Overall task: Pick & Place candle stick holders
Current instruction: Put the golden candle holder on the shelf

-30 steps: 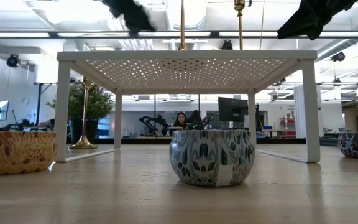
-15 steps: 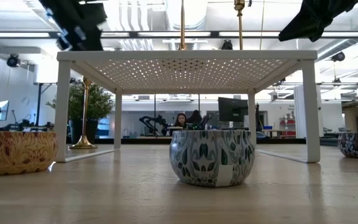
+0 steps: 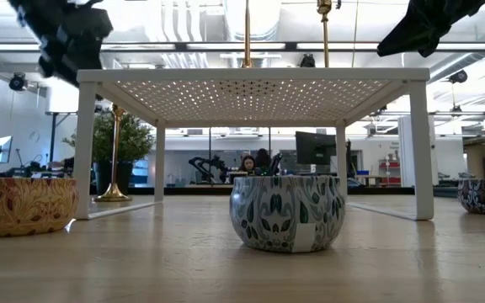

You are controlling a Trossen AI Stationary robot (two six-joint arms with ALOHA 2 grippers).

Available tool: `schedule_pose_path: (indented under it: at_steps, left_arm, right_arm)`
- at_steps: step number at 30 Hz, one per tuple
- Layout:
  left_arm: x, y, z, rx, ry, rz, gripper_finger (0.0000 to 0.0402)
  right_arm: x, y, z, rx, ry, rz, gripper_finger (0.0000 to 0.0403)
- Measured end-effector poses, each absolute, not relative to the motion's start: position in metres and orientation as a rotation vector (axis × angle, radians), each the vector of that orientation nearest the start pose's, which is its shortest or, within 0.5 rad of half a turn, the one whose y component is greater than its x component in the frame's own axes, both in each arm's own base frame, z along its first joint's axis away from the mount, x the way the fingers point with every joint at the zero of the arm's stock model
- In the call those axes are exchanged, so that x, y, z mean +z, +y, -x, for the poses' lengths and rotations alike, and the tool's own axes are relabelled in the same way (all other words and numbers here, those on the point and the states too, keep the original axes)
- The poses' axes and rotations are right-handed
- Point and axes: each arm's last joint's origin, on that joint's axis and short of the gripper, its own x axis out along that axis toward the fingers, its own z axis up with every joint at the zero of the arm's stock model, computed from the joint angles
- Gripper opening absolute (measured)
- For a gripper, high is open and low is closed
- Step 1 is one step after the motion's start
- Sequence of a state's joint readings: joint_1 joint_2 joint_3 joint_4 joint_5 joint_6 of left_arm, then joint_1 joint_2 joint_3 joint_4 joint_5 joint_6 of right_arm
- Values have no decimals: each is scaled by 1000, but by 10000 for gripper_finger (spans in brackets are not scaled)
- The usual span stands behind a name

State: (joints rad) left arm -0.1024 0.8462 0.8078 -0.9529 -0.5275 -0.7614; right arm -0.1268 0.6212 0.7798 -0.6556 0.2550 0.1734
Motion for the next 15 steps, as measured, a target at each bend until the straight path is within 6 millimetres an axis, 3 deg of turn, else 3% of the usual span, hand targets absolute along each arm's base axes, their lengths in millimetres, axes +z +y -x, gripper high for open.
schedule_pose_path:
  at_steps: [9,15]
  left_arm:
    - [239,6,-139,981,674,306,193]
    - [218,9,-143,987,648,276,193]
  right_arm:
    - [309,-23,-121,-418,469,-134,80]
    - [309,-23,-121,-415,472,-120,73]
